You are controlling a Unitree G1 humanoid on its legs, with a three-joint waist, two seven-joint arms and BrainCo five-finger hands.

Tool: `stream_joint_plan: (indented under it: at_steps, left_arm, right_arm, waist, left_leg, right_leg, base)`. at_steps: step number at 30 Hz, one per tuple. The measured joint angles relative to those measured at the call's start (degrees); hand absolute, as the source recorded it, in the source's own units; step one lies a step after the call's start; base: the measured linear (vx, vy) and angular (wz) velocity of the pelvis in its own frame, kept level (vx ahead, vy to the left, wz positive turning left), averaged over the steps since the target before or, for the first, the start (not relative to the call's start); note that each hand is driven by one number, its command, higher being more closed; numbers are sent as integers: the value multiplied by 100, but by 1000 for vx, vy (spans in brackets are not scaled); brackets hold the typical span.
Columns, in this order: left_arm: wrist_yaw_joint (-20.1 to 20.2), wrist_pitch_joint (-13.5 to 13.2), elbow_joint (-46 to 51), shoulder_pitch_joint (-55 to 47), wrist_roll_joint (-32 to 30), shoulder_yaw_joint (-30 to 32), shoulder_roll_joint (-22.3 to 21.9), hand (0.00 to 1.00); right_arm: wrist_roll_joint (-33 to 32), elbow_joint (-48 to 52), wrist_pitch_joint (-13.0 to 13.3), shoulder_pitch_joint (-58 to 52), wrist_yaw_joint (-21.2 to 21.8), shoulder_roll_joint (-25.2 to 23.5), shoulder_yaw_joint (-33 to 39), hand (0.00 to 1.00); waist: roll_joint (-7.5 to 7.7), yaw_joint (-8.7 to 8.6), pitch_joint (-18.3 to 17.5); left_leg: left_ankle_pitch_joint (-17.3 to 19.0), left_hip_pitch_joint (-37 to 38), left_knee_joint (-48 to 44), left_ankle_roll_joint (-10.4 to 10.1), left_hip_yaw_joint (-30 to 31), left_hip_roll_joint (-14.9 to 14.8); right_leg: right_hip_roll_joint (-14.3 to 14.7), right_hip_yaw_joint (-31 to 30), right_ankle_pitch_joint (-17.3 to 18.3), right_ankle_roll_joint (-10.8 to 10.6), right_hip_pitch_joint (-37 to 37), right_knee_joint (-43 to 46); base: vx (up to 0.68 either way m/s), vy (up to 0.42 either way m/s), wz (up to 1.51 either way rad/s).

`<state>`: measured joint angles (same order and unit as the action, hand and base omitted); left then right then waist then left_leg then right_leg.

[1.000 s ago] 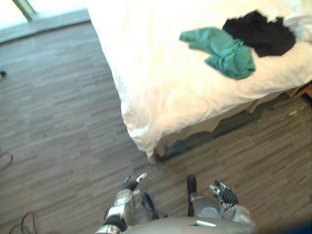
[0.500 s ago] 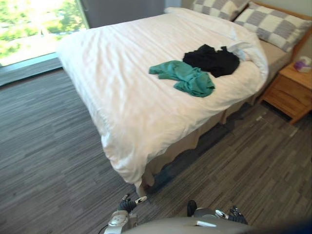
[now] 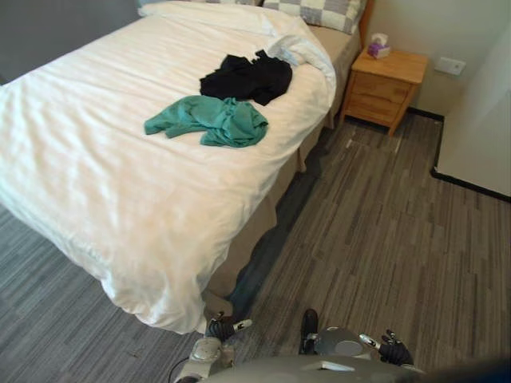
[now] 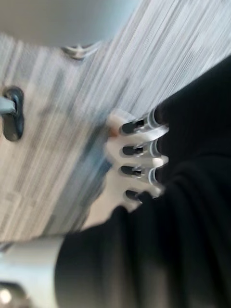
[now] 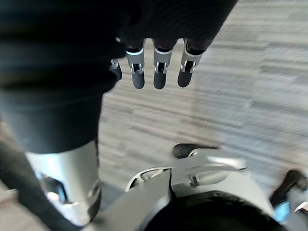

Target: Tidy the bed and pick cloth on bed and put in laundry

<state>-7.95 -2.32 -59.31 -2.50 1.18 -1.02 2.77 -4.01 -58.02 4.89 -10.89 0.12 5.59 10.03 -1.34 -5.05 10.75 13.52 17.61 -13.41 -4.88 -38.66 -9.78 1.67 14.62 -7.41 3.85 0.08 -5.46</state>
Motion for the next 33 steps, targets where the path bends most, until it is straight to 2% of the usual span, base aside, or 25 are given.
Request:
stream_joint_plan:
  at_steps: [1,2,3,4,5,6,7,8,9,11,13,14,15,16,17,18,19,20,21,22,23,27,29,33]
  left_arm:
    - [5,-48,11,-69,7,212,-54,0]
    - [11,-64,9,-97,5,325,-85,0]
    - [42,-91,88,-154,30,678,-231,0]
    - [44,-100,125,-192,63,763,-250,0]
    - [43,-156,207,-338,142,970,-308,0]
    - [53,-209,280,-401,274,1027,-324,0]
    - [50,-293,431,-473,385,1030,-288,0]
    - [82,-319,427,-534,488,1017,-335,0]
    - [162,-320,401,-526,583,989,-406,0]
    - [274,-334,396,-486,640,824,-399,0]
    - [265,-361,371,-349,625,753,-401,0]
    - [260,-363,286,-300,655,692,-431,0]
    - [262,-362,205,-179,681,534,-439,0]
    - [263,-349,161,-117,690,485,-458,0]
    - [262,-335,167,-37,697,393,-492,0]
    - [263,-323,176,14,700,373,-578,0]
    - [257,-308,179,31,730,368,-653,0]
    - [256,-304,178,10,751,349,-675,0]
    - [257,-303,180,-51,833,319,-671,0]
    - [254,-325,226,-65,925,295,-616,0]
    - [235,-307,177,-52,1002,280,-585,0]
    - [121,-259,176,-83,1210,281,-555,0]
    - [139,-85,186,-87,1280,333,-561,0]
    - [137,51,222,-82,1281,437,-574,0]
  right_arm:
    - [39,8,-120,74,-19,22,2,0]
    - [21,1,-174,108,-19,42,1,0]
    - [-82,26,-241,165,-20,71,-72,0]
    - [-140,41,-253,166,-19,84,-116,0]
    - [-302,90,-302,257,-14,158,-266,0]
    - [-527,156,-327,226,-19,186,-392,0]
    - [-741,244,-325,74,-6,172,-458,0]
    - [-933,259,-303,1,0,215,-438,0]
    - [-1097,258,-242,-34,40,213,-367,0]
    - [-1186,260,-104,-97,94,203,-345,0]
    - [-1267,310,-69,-210,151,192,-344,0]
    - [-1270,405,-52,-265,176,168,-321,0]
    - [-1272,450,21,-320,197,69,-234,0]
    - [-1267,446,46,-319,197,14,-153,0]
    - [-1232,445,53,-343,197,-35,-114,0]
    - [-1132,445,45,-308,197,-66,-109,0]
    - [-1032,469,36,-302,197,-70,-112,0]
    - [-1021,474,18,-306,197,-76,-121,0]
    - [-971,468,-25,-312,192,-97,-121,0]
    - [-790,463,-92,-353,192,-146,-138,0]
    - [-660,435,-123,-336,212,-119,-147,0]
    - [-598,365,-142,-282,364,-66,-101,0]
    - [-590,314,-275,-242,453,-11,-101,0]
    - [-614,297,-328,-232,646,58,-154,0]
  waist:
    - [21,49,22]
    - [-11,49,7]
    - [-70,106,-29]
    - [-73,118,-43]
    - [-238,205,-79]
    - [-124,181,-80]
    - [-61,238,-93]
    - [-128,293,-127]
    - [-195,262,-174]
    - [-196,201,-242]
    - [-200,214,-296]
    - [-211,216,-397]
    - [-175,107,-451]
    - [-169,83,-447]
    - [-96,101,-422]
    - [-107,136,-422]
    - [-97,138,-419]
    - [-72,131,-409]
    - [-15,133,-392]
    - [124,135,-406]
    - [115,139,-408]
    - [87,136,-387]
    - [54,155,-379]
    - [40,237,-371]
  left_leg:
    - [150,-37,-121,265,667,131]
    - [150,-31,-125,330,884,190]
    - [103,-19,-515,352,1030,192]
    - [106,-79,-663,384,1063,174]
    - [37,-431,-1373,677,1234,-75]
    - [-81,-621,-2012,844,1395,-81]
    - [-278,-783,-2679,1054,1635,-5]
    - [1,-798,-2833,885,1860,-25]
    - [317,-809,-2723,674,1917,-52]
    - [504,-858,-2086,523,1838,-124]
    - [486,-833,-1282,446,1835,-164]
    - [523,-620,-785,351,1816,-73]
    - [561,-458,-352,283,1762,14]
    - [577,-363,-165,256,1711,49]
    - [564,-228,142,207,1580,91]
    - [516,-197,307,181,1376,85]
    - [486,-161,368,192,1264,48]
    - [486,-109,387,191,1238,56]
    - [487,11,432,189,1227,114]
    - [483,119,454,182,1229,252]
    - [457,161,495,148,1233,305]
    - [50,139,576,155,1253,367]
    - [-138,137,654,158,1252,358]
    - [-183,138,670,160,1245,289]
  right_leg:
    - [56,-388,-64,17,-24,-4]
    - [126,-557,-73,14,-48,-4]
    - [304,-826,15,70,-101,-20]
    - [326,-833,89,82,-104,-2]
    - [389,-775,364,281,-359,495]
    - [344,-706,576,438,-553,1357]
    - [342,-981,894,256,-437,1511]
    - [465,-1250,902,227,-339,1380]
    - [518,-1361,827,136,-226,1133]
    - [517,-1380,738,12,-100,815]
    - [518,-1318,588,-73,-90,676]
    - [511,-1259,496,-163,-98,598]
    - [497,-1227,251,-151,-116,558]
    - [500,-1227,218,-150,-126,558]
    - [502,-1212,202,-176,-180,577]
    - [450,-1015,434,-77,-293,751]
    - [264,-642,739,12,-587,1618]
    - [110,-546,940,37,-685,2167]
    - [-106,-561,1252,-88,-669,2678]
    - [-252,-776,1543,-298,-590,2772]
    - [-262,-825,1629,-250,-581,2748]
    - [-222,-926,1356,-277,-345,2126]
    - [-154,-959,1063,-308,-115,1499]
    - [-2,-1063,583,-299,304,400]
  base:
    - [26,5,-128]
    - [52,35,-198]
    - [35,32,-152]
    - [40,21,-198]
    - [32,-25,-150]
    - [159,-28,-193]
    - [174,31,-174]
    - [139,111,-176]
    - [4,135,-129]
    - [-21,114,-99]
    - [2,138,-83]
    - [57,141,-36]
    - [66,154,-16]
    - [22,169,4]
    - [-18,147,-16]
    - [-13,148,-31]
    - [21,107,-25]
    - [57,72,-18]
    - [67,41,-15]
    - [46,-7,-22]
    - [17,-24,-20]
    - [-35,-48,-10]
    - [-45,-52,-10]
    - [-51,-24,-17]
